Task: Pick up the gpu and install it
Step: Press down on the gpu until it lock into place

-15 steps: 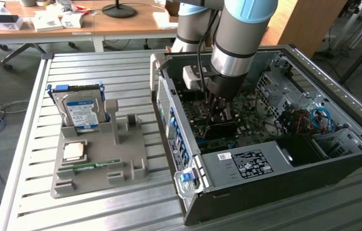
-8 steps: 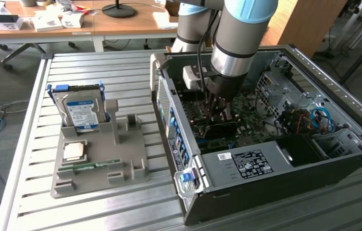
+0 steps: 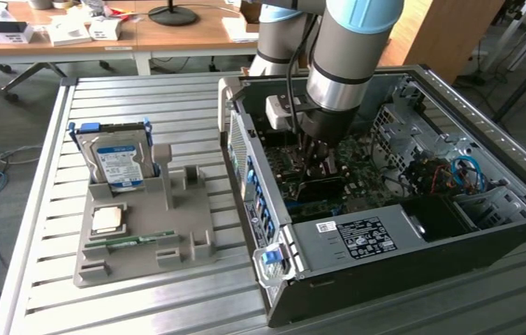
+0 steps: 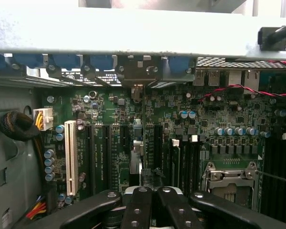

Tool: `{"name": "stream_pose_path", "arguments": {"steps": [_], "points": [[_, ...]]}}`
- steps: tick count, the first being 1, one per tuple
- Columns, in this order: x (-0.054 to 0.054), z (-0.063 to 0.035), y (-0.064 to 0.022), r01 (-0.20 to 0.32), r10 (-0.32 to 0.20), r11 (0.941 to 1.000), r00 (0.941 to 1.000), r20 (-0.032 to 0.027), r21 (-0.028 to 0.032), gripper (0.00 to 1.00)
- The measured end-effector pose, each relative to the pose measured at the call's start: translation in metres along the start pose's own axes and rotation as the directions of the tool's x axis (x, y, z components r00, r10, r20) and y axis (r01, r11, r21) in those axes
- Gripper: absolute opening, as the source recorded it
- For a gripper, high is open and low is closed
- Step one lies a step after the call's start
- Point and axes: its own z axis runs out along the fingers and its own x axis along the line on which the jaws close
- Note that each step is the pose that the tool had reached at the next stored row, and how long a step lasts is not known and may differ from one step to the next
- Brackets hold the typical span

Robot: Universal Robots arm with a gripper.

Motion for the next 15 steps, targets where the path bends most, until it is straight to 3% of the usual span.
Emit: {"name": "stream_pose_path", "arguments": {"steps": [5, 15], "points": [[0.0, -0.0032, 0.0, 0.0, 0.0, 1.0, 1.0, 0.002, 0.001, 0.11], [-0.001, -0.0183, -0.0006, 0.0, 0.0, 1.0, 1.0, 0.0007, 0.0004, 0.11]]}}
